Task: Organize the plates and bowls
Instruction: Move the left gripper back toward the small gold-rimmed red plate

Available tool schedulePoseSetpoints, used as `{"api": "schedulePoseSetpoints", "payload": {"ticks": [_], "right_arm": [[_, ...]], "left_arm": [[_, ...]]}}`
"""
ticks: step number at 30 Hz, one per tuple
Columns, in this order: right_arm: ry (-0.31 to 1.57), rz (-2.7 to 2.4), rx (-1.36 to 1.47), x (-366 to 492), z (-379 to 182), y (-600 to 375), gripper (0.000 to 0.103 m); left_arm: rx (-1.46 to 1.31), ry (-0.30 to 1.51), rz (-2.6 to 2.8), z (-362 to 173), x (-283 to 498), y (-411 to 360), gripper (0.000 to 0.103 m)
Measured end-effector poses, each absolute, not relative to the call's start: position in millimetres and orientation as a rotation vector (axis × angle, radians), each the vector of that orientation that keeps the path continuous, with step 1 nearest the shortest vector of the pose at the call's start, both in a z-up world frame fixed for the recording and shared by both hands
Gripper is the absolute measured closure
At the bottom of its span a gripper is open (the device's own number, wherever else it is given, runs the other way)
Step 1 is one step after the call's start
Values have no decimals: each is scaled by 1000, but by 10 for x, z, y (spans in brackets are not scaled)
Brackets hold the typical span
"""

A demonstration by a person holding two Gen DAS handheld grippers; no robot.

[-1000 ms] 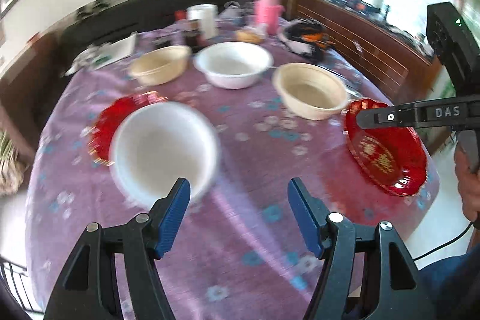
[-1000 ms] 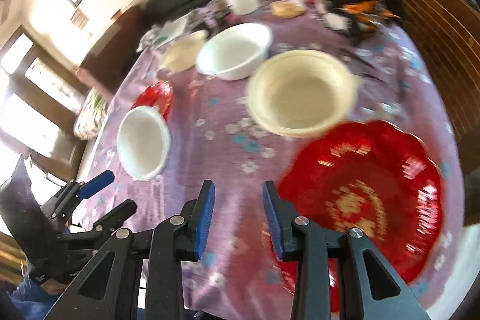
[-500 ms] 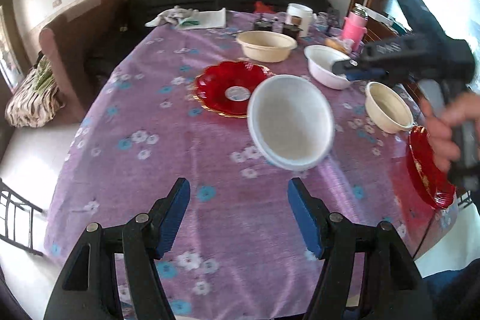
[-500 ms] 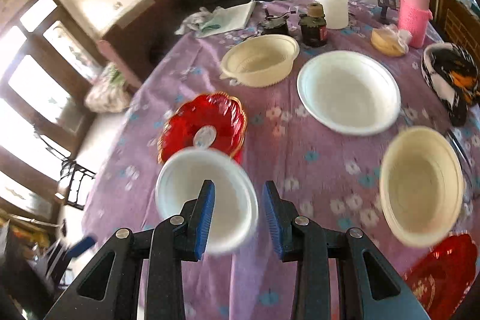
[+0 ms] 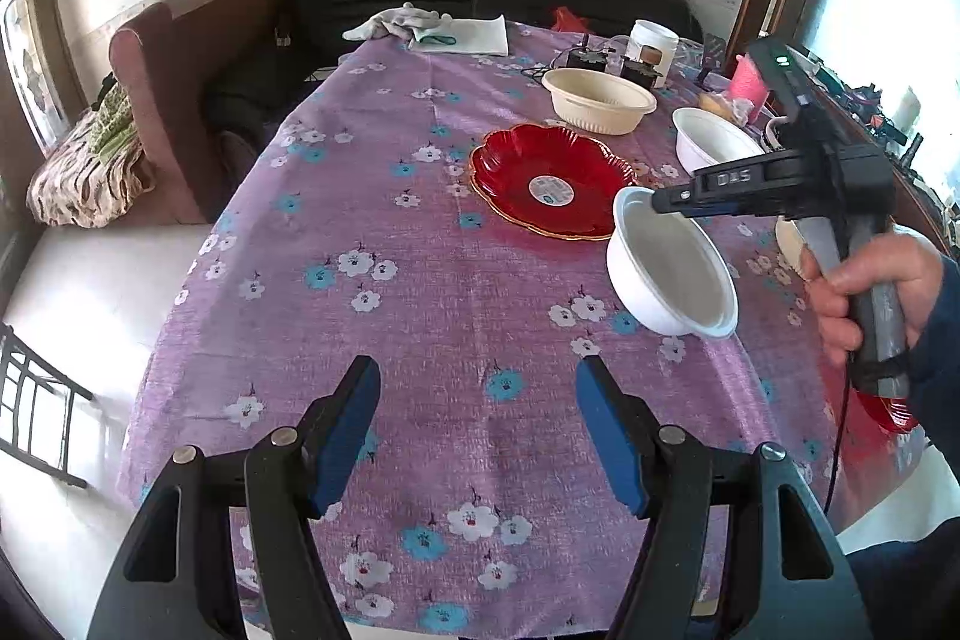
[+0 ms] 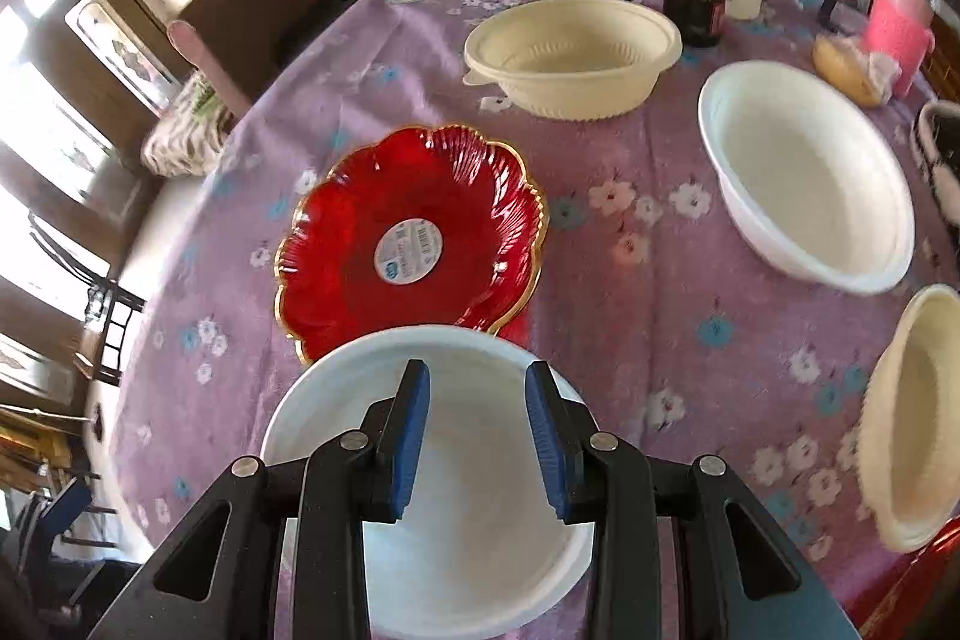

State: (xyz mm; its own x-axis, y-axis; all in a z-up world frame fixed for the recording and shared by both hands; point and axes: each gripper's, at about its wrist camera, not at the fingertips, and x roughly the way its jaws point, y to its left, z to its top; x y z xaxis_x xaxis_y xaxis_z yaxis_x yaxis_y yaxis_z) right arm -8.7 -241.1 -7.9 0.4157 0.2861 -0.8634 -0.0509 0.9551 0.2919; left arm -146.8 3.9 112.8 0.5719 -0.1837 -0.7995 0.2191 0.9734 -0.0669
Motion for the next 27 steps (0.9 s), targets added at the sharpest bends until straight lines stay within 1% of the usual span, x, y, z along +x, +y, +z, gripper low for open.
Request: {"api": "schedulePoseSetpoints", "payload": {"ticks": [8,14,22,27], "right_arm": [[1044,181,315,-137,233,-2750,67],[1084,153,316,-50,52,-2762,67],[1196,230,256,-207,-256,-2429,65],[1155,224,353,-183,-156,-2632,65]], "left_arm": [[54,966,-295,1028,-1245,-120,36],[75,962,-339,1026,-1175,-273,36],[50,968,-314,1001,-1178,-161,36],[33,976,-291,984,-1168,-52,36]]}}
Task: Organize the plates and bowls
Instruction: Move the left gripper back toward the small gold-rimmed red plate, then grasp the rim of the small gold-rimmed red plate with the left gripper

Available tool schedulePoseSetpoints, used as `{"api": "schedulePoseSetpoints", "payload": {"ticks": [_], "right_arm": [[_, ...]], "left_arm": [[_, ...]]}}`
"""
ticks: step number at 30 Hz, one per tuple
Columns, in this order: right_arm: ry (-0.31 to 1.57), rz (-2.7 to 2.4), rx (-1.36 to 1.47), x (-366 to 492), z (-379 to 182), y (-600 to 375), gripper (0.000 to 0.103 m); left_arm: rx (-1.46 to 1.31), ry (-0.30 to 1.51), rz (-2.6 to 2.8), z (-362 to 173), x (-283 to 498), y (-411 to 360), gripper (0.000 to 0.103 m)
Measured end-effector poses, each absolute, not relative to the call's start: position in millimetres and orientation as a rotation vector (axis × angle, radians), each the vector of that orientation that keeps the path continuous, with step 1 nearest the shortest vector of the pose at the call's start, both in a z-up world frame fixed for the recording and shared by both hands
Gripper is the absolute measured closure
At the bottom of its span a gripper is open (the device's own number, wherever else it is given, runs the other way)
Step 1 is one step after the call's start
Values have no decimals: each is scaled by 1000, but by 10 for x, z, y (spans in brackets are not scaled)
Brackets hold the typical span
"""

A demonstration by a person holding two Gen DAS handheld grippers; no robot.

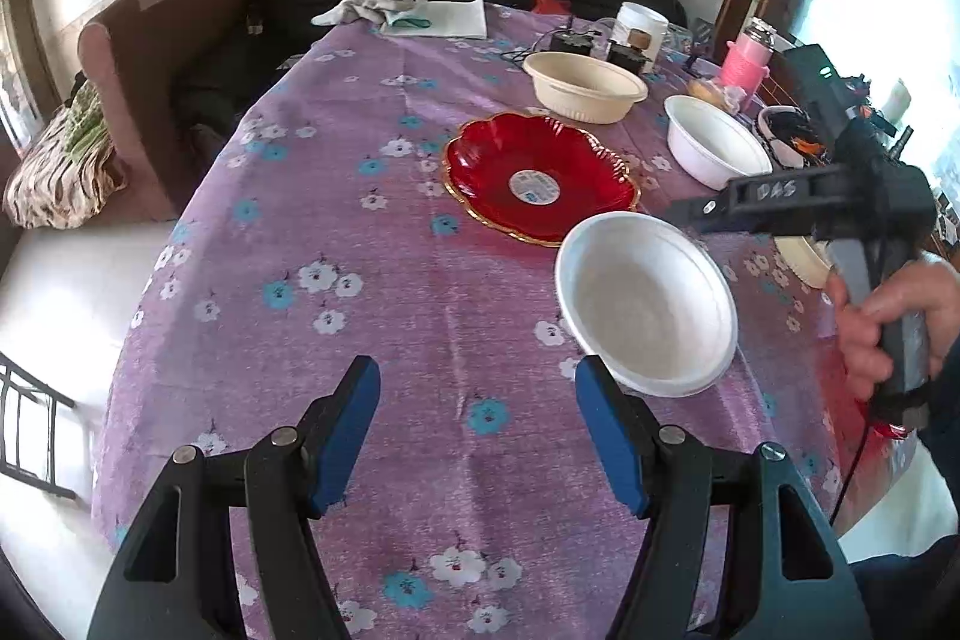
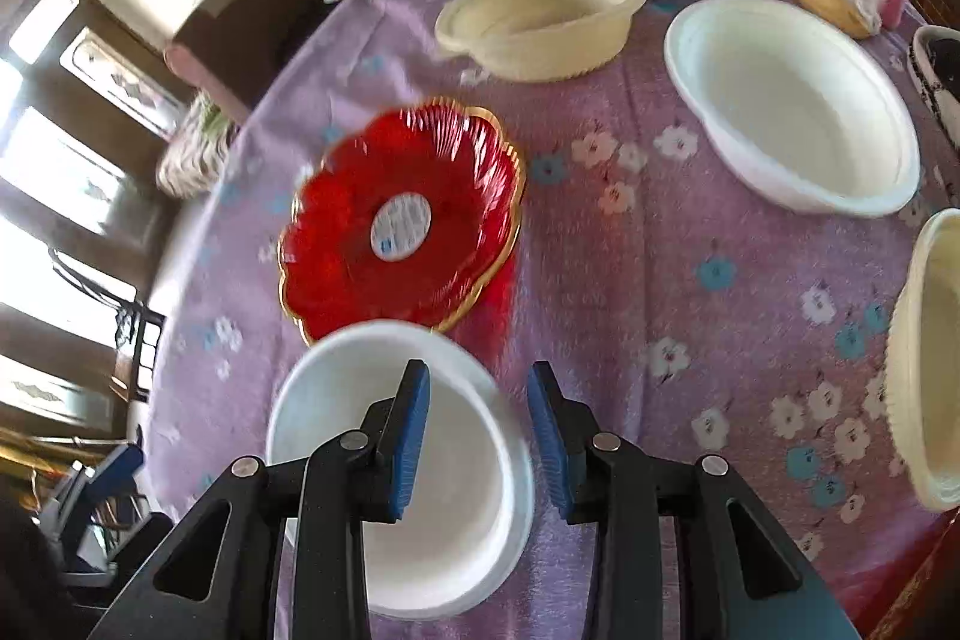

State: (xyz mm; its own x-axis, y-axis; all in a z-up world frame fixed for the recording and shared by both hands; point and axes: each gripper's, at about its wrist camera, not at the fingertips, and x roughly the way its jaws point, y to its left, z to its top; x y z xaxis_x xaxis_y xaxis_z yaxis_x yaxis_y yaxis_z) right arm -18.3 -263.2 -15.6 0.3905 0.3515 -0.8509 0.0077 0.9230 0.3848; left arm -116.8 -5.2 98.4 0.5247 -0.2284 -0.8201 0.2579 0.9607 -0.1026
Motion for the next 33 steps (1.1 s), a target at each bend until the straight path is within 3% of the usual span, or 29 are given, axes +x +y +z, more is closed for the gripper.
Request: {"api": "schedulePoseSetpoints", "payload": {"ticks": [14,17,19,24,33], "right_arm": [[1109,265,416,78,-4,-2738,70],[1109,250,397,164,6,-2726,83],[1111,259,406,223,-11,-2715,87],[1121,224,400,335,-101,-2721,89],[1143,207,420,480,-271,-2753,90]], "left_arm": [[-19,1043,-227,1080,-472,157,36],[-33,1059,-227,1054,-227,128,37],[-43,1075,-242,1007,-83,91,41],[-20,1139,-269,780,267,-72,64],[-15,1193,-294,470,586,-213,66]]}}
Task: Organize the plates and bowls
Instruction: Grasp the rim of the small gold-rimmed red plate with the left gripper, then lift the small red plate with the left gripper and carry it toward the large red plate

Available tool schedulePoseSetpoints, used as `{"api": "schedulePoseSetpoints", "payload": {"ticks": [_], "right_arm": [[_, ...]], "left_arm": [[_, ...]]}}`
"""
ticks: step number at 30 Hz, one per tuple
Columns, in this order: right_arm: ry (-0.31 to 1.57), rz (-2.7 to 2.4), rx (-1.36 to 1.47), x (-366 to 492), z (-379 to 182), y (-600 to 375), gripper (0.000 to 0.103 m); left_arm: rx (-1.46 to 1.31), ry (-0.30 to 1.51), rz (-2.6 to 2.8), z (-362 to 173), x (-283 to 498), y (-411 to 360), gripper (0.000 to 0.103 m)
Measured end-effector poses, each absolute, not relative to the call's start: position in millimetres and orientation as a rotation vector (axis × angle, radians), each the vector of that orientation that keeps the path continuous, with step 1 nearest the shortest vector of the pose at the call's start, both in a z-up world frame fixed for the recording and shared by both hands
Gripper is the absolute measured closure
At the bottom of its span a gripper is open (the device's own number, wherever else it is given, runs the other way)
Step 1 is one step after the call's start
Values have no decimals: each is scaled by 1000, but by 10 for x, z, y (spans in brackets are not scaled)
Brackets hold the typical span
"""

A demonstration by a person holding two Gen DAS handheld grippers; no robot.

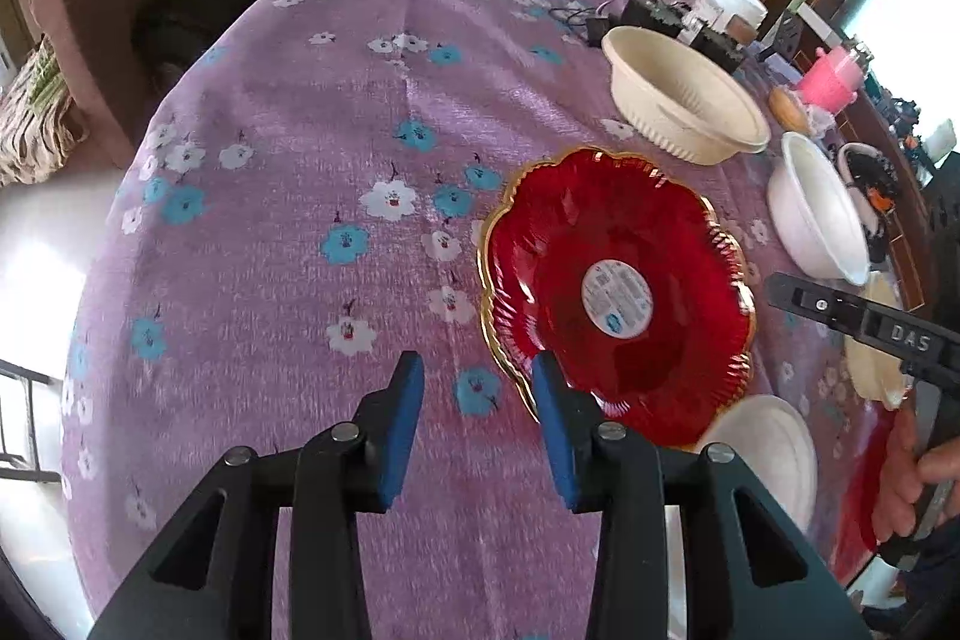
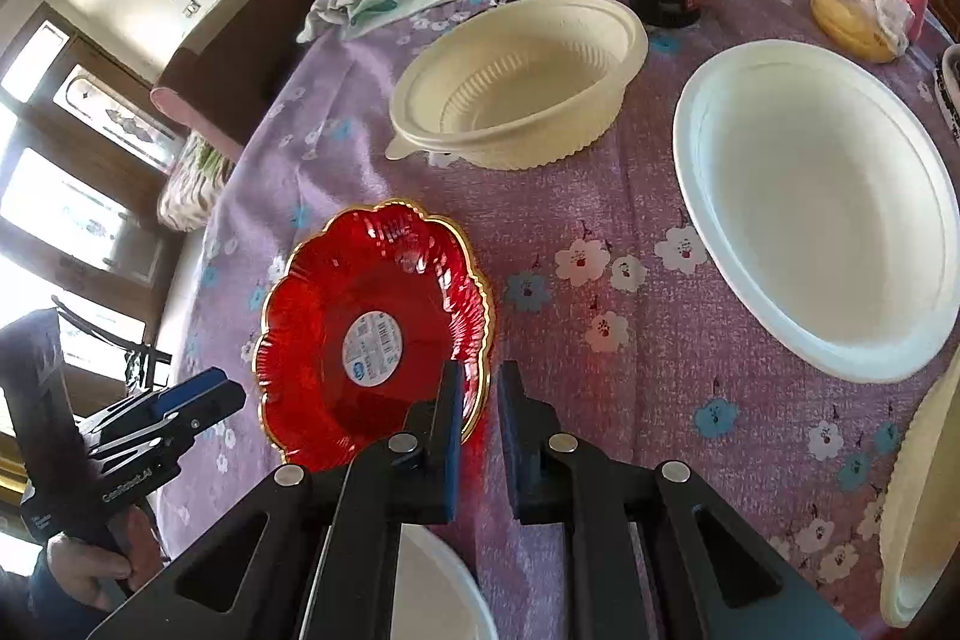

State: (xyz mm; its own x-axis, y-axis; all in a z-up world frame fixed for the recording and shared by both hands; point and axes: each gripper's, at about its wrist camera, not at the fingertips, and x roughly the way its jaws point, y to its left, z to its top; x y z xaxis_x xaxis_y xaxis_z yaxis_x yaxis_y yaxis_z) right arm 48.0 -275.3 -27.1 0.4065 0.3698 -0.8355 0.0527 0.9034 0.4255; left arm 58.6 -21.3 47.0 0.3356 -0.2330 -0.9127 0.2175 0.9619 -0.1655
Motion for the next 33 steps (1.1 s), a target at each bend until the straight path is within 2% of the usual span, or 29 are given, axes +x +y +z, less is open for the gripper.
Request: {"api": "schedulePoseSetpoints", "payload": {"ticks": [9,11,14,22,33], "right_arm": [[1166,210,423,608,-380,-2714,90],[1172,210,409,634,-397,-2673,90],[1169,200,369,651,-397,-2595,91],[1159,199,352,618,-322,-2489,93],[1118,346,310,552,34,-1887,93]], "left_arm": [[-10,1222,-324,290,799,-303,67],[-12,1226,-333,247,840,-321,81],[-13,1225,-353,224,863,-352,88],[-2,1188,-338,329,776,-239,88],[-81,1120,-228,695,287,501,88]]}}
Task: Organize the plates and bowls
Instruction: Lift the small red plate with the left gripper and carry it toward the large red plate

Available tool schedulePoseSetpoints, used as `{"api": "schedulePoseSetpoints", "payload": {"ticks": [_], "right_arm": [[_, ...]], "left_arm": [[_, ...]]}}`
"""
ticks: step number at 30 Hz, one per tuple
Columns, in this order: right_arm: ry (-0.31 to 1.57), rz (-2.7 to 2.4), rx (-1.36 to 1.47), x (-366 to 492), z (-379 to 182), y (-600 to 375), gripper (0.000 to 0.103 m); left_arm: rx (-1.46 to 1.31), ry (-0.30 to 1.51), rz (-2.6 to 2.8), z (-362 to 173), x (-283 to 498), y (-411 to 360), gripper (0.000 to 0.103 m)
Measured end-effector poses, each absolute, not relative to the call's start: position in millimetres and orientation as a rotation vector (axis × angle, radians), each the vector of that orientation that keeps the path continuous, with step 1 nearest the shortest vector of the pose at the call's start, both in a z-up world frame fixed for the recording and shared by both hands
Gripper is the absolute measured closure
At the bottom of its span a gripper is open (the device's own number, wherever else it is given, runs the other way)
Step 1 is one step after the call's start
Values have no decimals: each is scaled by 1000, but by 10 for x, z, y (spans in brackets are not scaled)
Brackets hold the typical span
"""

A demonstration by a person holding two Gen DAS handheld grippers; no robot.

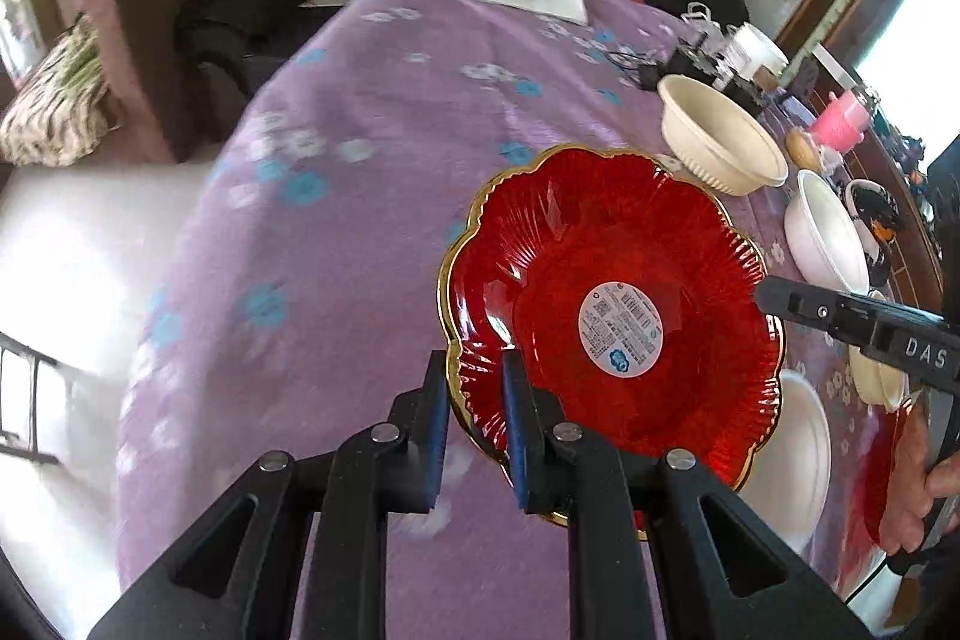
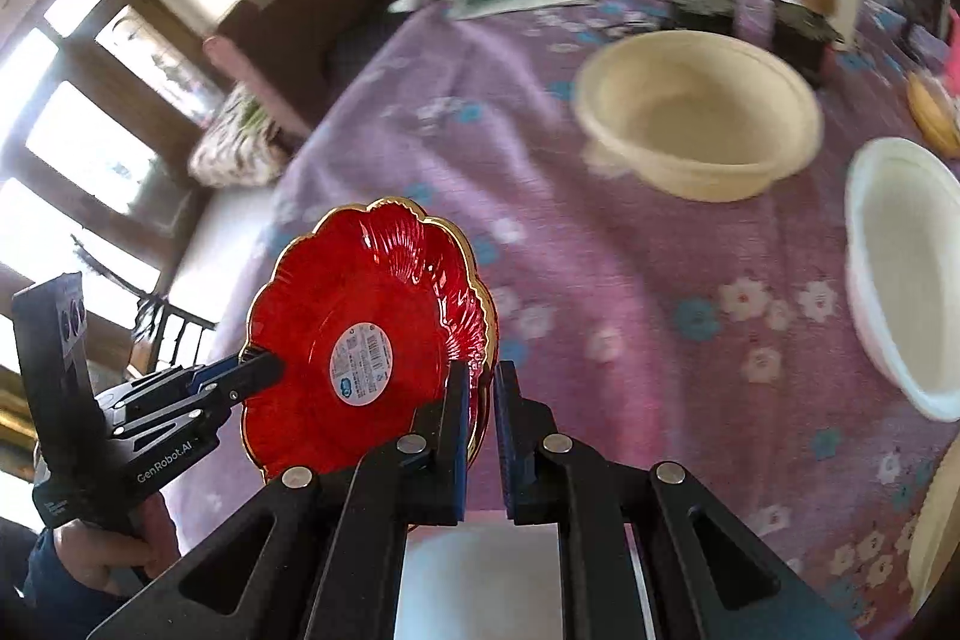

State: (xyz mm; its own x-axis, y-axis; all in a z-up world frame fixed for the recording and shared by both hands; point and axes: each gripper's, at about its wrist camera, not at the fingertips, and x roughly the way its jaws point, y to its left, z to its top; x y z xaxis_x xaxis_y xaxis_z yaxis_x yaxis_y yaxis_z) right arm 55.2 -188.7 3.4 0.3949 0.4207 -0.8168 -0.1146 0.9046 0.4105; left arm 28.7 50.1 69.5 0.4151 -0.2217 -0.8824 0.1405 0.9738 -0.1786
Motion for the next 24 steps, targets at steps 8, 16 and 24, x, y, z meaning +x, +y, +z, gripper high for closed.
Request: {"api": "schedulePoseSetpoints", "payload": {"ticks": [8,16,24], "right_arm": [[1185,482,247,111,-29,-1308,93],[1299,585,184,-352,-426,-916,93],[1299,595,175,-384,-473,-809,91]], "left_arm": [[-120,1140,-105,613,-569,1027,87],[-170,1184,-27,352,-1122,1304,87],[-154,1169,-34,324,-1151,1325,87]]}}
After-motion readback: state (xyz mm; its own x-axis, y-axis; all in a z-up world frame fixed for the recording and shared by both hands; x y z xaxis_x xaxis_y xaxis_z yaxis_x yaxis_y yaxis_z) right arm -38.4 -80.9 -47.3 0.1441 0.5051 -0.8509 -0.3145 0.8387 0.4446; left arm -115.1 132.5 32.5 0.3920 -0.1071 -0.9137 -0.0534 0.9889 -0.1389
